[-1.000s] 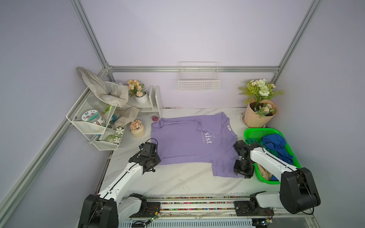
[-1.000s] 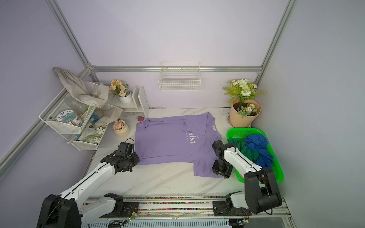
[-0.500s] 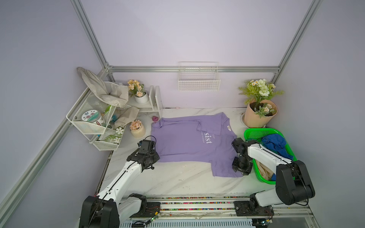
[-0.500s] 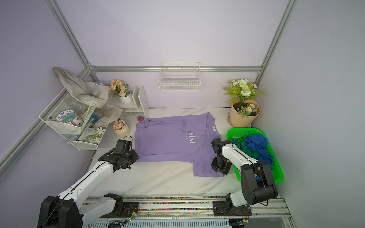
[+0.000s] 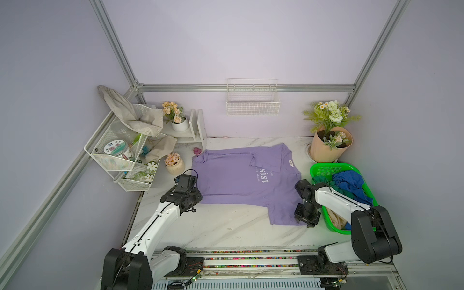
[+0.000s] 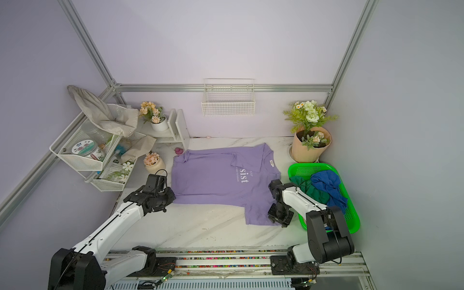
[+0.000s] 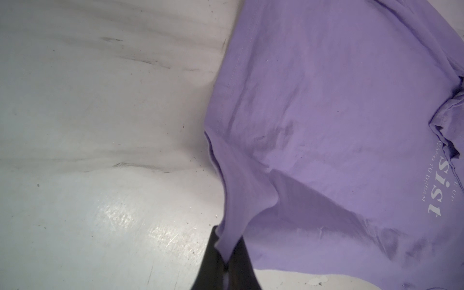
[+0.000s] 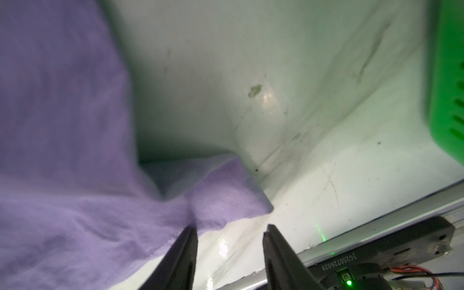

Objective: Fold and stack t-shirts
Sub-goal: Fold the T-shirt.

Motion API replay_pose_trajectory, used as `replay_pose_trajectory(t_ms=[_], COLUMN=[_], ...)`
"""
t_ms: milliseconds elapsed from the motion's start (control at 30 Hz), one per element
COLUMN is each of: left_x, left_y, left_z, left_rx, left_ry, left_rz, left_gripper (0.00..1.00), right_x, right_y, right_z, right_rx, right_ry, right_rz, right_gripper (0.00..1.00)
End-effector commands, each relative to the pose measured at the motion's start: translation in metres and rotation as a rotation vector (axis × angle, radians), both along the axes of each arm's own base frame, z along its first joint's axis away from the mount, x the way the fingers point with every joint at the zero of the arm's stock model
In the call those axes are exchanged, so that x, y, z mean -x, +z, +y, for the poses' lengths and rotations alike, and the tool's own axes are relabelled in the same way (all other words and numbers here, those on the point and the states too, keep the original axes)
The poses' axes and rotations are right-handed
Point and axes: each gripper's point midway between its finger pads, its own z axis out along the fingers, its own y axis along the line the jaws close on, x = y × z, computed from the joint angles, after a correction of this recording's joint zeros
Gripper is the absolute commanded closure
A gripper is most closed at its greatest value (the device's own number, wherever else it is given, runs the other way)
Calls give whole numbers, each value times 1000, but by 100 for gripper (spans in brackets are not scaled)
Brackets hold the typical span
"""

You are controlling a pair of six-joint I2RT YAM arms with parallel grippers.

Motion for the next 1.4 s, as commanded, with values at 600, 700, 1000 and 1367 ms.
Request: replay_pose_trajectory(t_ms=[600, 700, 1000, 1367], left_x=[-17, -17, -30, -34], left_y=[43, 47, 72, 85], left_z=[8, 12, 9, 13], left_rx=[-39, -53, -31, -38], left_ry=[19, 36, 47, 68], left_rz=[-96, -100, -158, -168], left_gripper=[100, 100, 100, 100], right_x=[-32, -42, -86, -123], right_y=[-30, -17, 46, 63], right_z=[17, 20, 22, 20], right_rx=[-65, -77, -66, -17], right_ry=[11, 14, 2, 18], right_rz=[-44, -80, -242, -281], right_gripper=[100, 100, 100, 100])
